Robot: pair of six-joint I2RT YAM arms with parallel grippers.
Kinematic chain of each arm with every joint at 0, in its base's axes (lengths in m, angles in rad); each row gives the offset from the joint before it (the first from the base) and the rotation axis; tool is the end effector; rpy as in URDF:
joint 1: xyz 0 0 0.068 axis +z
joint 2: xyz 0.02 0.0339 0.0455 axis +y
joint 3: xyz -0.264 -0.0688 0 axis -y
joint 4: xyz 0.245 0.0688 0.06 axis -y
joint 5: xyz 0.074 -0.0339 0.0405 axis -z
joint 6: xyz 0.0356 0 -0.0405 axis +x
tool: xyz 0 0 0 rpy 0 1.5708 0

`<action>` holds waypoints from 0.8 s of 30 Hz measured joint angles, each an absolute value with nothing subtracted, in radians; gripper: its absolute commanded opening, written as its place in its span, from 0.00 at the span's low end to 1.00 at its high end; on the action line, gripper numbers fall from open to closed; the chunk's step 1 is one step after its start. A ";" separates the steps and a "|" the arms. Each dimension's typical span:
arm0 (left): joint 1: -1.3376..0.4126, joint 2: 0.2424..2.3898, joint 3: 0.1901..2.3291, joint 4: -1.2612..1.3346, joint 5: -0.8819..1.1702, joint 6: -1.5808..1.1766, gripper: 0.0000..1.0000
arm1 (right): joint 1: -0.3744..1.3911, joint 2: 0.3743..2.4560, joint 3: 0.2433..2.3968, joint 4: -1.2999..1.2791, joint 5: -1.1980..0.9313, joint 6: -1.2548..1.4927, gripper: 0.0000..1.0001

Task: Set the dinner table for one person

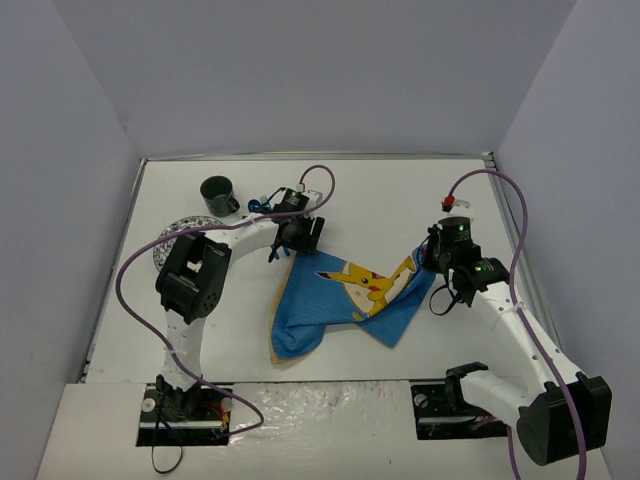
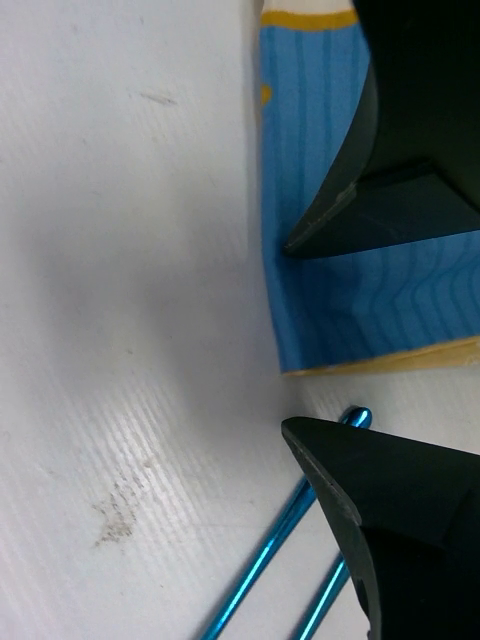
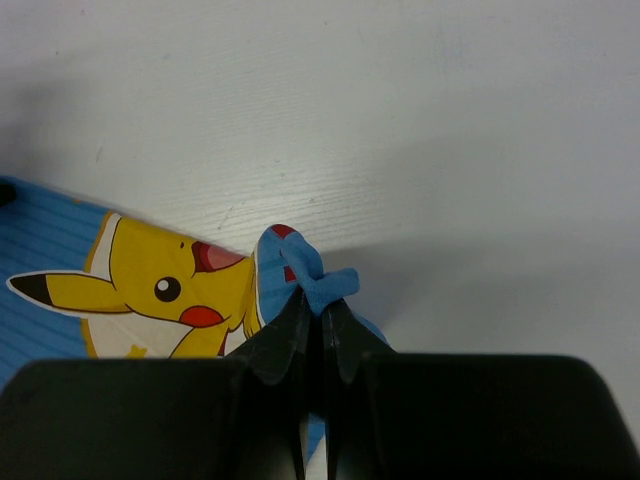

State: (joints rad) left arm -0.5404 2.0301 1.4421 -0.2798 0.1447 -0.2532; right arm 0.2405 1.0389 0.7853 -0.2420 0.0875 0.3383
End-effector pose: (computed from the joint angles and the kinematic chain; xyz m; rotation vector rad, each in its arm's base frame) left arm 0.3788 -0.2332 0.1808 0.4231 2.4623 -0.5209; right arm 0.2286 0.0529 0.2856 0.1555 2.0692 0.2659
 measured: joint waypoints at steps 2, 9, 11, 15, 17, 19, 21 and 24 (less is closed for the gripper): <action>-0.540 2.046 1.455 -0.272 0.154 -0.245 0.56 | 0.241 1.039 0.784 -0.241 0.087 0.338 0.00; -0.533 2.057 1.461 -0.249 0.191 -0.225 0.39 | 0.241 1.036 0.778 -0.239 0.080 0.338 0.00; -0.530 2.056 1.455 -0.239 0.205 -0.219 0.38 | 0.241 1.033 0.778 -0.239 0.079 0.338 0.00; -0.528 2.040 1.422 -0.211 0.224 -0.215 0.39 | 0.241 1.022 0.778 -0.238 0.075 0.338 0.00; -0.528 2.031 1.409 -0.210 0.231 -0.214 0.39 | 0.241 1.019 0.778 -0.238 0.071 0.339 0.00; -0.528 2.029 1.407 -0.213 0.235 -0.211 0.39 | 0.241 1.019 0.778 -0.237 0.069 0.339 0.00; -0.528 2.029 1.407 -0.213 0.237 -0.209 0.39 | 0.241 1.018 0.778 -0.237 0.067 0.339 0.00; -0.528 2.029 1.407 -0.216 0.239 -0.208 0.28 | 0.241 1.017 0.778 -0.236 0.065 0.339 0.00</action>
